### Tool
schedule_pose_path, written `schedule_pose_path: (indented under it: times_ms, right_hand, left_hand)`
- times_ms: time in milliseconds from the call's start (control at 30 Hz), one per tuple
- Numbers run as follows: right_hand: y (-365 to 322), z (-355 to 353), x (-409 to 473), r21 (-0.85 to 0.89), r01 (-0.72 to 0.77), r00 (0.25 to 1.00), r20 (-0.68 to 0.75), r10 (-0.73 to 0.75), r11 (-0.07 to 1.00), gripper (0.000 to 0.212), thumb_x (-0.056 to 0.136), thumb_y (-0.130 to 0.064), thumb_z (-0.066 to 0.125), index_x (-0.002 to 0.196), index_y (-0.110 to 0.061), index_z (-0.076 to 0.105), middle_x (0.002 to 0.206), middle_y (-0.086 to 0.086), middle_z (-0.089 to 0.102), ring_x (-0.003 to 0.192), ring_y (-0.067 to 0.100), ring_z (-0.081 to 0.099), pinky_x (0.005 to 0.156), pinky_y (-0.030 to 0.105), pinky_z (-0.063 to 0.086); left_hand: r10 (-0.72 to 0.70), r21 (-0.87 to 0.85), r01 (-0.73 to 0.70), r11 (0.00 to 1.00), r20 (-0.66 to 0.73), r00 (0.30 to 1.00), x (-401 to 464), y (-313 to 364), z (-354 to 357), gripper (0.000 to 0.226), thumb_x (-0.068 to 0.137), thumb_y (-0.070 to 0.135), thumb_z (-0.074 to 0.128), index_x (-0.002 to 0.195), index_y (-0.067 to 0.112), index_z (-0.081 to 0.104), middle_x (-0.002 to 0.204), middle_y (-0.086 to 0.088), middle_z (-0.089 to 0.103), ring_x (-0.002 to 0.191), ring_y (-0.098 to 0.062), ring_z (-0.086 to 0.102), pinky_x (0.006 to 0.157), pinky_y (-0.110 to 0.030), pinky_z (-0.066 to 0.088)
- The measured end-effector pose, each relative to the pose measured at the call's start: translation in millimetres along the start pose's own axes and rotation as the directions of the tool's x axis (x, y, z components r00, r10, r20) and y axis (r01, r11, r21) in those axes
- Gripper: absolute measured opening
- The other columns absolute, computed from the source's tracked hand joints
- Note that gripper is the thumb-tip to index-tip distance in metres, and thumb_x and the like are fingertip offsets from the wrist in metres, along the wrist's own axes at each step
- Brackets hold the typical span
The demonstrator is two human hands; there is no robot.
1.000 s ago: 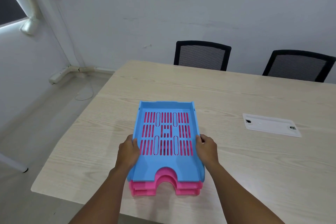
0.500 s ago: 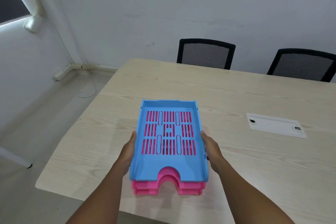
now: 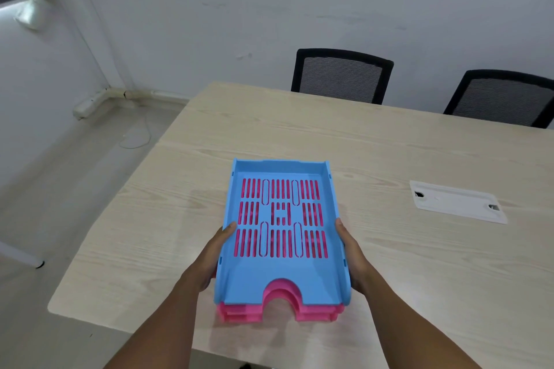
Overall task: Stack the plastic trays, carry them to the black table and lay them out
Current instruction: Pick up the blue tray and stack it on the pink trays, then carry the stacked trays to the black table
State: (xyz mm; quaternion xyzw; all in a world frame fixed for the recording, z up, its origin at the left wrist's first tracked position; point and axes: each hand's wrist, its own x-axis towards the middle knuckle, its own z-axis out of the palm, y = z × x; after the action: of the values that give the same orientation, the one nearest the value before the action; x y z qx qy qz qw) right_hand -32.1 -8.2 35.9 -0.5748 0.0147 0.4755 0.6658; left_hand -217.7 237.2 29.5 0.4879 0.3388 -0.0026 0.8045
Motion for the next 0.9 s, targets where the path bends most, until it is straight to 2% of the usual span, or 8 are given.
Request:
schedule_pose_path:
  times_ms: [67, 200, 300, 533, 733, 900]
  right_hand:
    - [1.2, 0.1, -0.7, 0.010, -0.011, 1.000, 0.005, 0.011, 1.000, 0.065, 0.092, -0.062, 0.048, 0.132, -0.012, 0.061, 0.128, 0.023, 0.065, 0.119, 0.048, 0.059, 0.096, 0.055, 0.051]
    - [-2.9, 1.4, -4.1, -0.012, 0.025, 0.999, 0.024, -0.025, 1.000, 0.055, 0.096, -0.053, 0.046, 0.132, -0.013, 0.058, 0.122, 0.020, 0.069, 0.106, 0.040, 0.070, 0.081, 0.046, 0.058]
    - [-4.9, 2.2, -6.9, -0.034, 0.049, 0.998, 0.038, -0.047, 0.998, 0.052, 0.098, -0.050, 0.045, 0.134, -0.014, 0.056, 0.120, 0.019, 0.071, 0.102, 0.037, 0.072, 0.077, 0.043, 0.060]
    - [-4.7, 2.7, -11.5, -0.009, 0.036, 0.997, 0.064, -0.036, 0.999, 0.054, 0.096, -0.051, 0.050, 0.134, -0.014, 0.057, 0.122, 0.020, 0.070, 0.106, 0.040, 0.069, 0.092, 0.054, 0.055]
    - [-9.6, 19.9, -13.1, -0.023, 0.007, 0.988, 0.154, -0.003, 1.000, 0.055, 0.093, -0.049, 0.055, 0.133, -0.011, 0.058, 0.122, 0.022, 0.069, 0.098, 0.038, 0.072, 0.085, 0.050, 0.058]
    - [-14.7, 57.8, -11.7, -0.128, 0.016, 0.963, 0.269, 0.019, 0.992, 0.054, 0.094, -0.047, 0.052, 0.133, -0.010, 0.057, 0.120, 0.021, 0.070, 0.094, 0.035, 0.073, 0.077, 0.045, 0.060]
  left_hand:
    - [0.005, -0.004, -0.005, 1.000, 0.003, 1.000, 2.1, 2.7, -1.5, 0.060, 0.089, 0.055, 0.056, 0.133, 0.015, 0.059, 0.120, -0.019, 0.072, 0.109, -0.040, 0.069, 0.098, -0.055, 0.053]
    - [-0.010, -0.021, 0.010, 1.000, 0.005, 1.000, 2.9, 7.6, -2.7, 0.055, 0.093, 0.054, 0.050, 0.133, 0.016, 0.060, 0.122, -0.019, 0.071, 0.110, -0.040, 0.068, 0.098, -0.056, 0.052]
    - [-0.016, -0.021, 0.015, 1.000, -0.016, 1.000, 0.4, 6.3, -2.0, 0.056, 0.092, 0.054, 0.051, 0.132, 0.016, 0.061, 0.120, -0.019, 0.072, 0.108, -0.040, 0.069, 0.096, -0.055, 0.054]
    - [0.015, -0.029, -0.017, 0.999, -0.054, 0.998, -13.4, -0.4, 2.3, 0.055, 0.091, 0.054, 0.054, 0.131, 0.017, 0.062, 0.118, -0.018, 0.073, 0.107, -0.039, 0.070, 0.096, -0.054, 0.054]
    - [0.063, -0.056, -0.072, 0.996, -0.144, 0.988, -46.6, -2.5, -3.4, 0.053, 0.093, 0.052, 0.053, 0.130, 0.016, 0.063, 0.117, -0.018, 0.074, 0.103, -0.038, 0.072, 0.090, -0.050, 0.058]
    - [0.118, -0.081, -0.146, 0.986, -0.277, 0.953, -91.5, -6.5, -22.5, 0.053, 0.092, 0.053, 0.052, 0.130, 0.017, 0.063, 0.116, -0.016, 0.074, 0.105, -0.039, 0.071, 0.089, -0.050, 0.058]
